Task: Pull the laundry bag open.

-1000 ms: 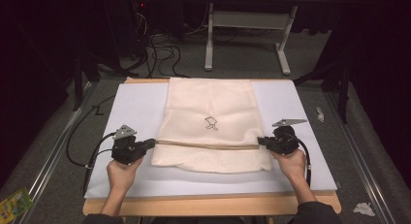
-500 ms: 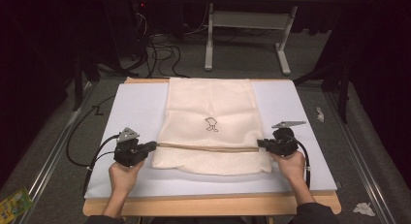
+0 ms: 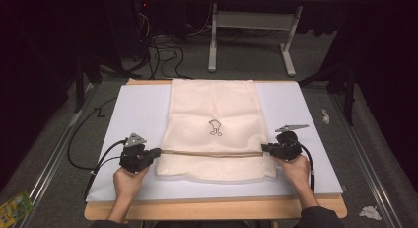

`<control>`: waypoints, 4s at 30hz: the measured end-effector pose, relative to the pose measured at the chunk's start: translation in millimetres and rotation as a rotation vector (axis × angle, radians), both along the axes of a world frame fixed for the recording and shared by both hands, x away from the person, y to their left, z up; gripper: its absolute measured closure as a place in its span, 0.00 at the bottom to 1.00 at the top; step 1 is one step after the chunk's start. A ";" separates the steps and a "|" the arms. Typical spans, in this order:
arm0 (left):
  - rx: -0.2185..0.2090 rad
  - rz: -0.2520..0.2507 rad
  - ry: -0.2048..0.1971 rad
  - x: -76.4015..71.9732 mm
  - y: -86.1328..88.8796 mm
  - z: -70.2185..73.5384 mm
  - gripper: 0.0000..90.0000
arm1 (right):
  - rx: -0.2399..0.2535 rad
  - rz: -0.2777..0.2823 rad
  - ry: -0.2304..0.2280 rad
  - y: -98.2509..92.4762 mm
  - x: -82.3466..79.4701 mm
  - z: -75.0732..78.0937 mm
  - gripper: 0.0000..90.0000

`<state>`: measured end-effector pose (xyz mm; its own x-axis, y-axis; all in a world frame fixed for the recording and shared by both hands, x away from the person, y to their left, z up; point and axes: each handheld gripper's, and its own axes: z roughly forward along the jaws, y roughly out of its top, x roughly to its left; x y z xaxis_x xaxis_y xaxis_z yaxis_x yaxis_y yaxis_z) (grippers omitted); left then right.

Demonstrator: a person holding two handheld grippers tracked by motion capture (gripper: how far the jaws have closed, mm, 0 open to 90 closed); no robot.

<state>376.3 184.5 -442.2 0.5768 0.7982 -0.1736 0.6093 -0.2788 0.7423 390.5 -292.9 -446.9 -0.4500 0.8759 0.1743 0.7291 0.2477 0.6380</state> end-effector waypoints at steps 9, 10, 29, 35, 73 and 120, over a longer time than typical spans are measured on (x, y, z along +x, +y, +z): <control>0.004 0.008 0.001 0.8 0.1 -5.0 0.95 | -0.026 -0.006 -0.004 1.3 1.3 -3.0 0.89; 0.001 0.010 -0.002 0.9 0.6 -4.9 0.94 | -0.032 -0.005 -0.003 2.1 1.3 -3.0 0.89; -0.024 0.035 -0.087 -3.3 12.0 5.7 0.75 | -0.058 -0.022 -0.080 1.9 -3.4 6.4 0.67; -0.035 0.059 -0.123 -6.0 20.1 11.3 0.71 | -0.034 -0.038 -0.127 -4.8 -10.2 14.0 0.68; -0.064 0.195 -0.173 -12.0 69.2 18.1 0.62 | 0.085 -0.198 -0.241 -69.3 -42.4 25.4 0.70; -0.030 0.294 -0.108 17.9 70.1 -21.2 0.58 | 0.079 -0.328 -0.218 -92.5 -31.8 -21.3 0.71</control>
